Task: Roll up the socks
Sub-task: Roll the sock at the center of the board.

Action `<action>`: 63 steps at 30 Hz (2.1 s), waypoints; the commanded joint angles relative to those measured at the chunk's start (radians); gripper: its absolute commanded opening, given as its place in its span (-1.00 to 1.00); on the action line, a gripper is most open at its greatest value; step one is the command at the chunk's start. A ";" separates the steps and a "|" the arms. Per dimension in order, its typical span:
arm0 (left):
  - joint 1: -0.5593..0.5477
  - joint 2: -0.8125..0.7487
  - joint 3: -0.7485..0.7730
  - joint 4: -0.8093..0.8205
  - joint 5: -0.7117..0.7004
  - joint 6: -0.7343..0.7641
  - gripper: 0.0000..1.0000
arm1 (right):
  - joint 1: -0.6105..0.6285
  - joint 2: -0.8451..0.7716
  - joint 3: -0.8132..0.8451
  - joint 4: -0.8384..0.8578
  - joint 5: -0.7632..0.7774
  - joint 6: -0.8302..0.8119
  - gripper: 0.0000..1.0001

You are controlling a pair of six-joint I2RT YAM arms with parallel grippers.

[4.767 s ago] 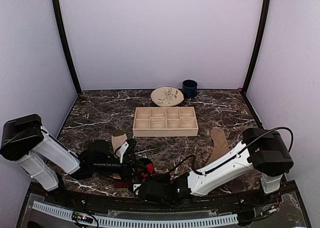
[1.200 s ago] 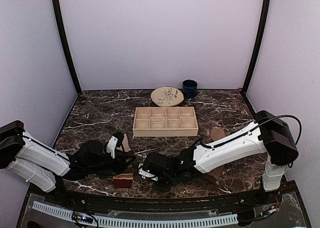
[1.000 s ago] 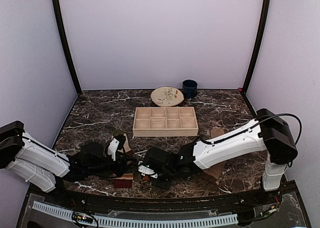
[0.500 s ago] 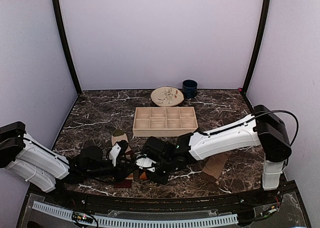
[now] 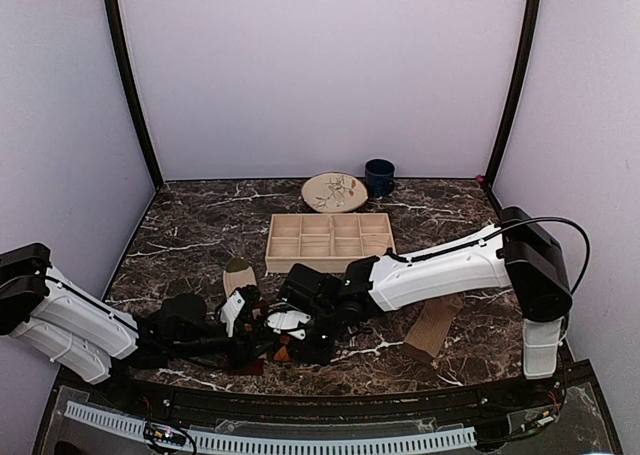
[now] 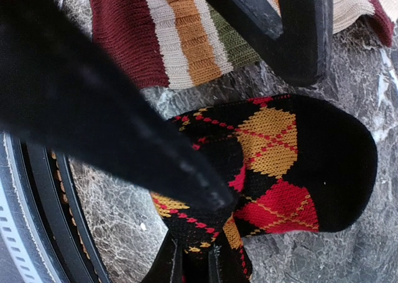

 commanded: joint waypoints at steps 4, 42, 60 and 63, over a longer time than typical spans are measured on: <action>-0.007 -0.022 -0.045 -0.003 0.024 -0.003 -0.08 | -0.045 0.047 0.049 -0.040 -0.096 -0.033 -0.98; -0.006 0.378 -0.029 0.413 0.190 -0.059 0.13 | -0.079 0.058 0.055 -0.013 -0.222 -0.059 -0.98; -0.007 0.426 -0.142 0.698 0.170 -0.114 0.10 | -0.115 0.067 0.036 0.039 -0.292 -0.021 -0.97; -0.007 0.442 -0.147 0.713 0.175 -0.114 0.11 | -0.122 0.065 0.029 0.048 -0.318 -0.016 -0.97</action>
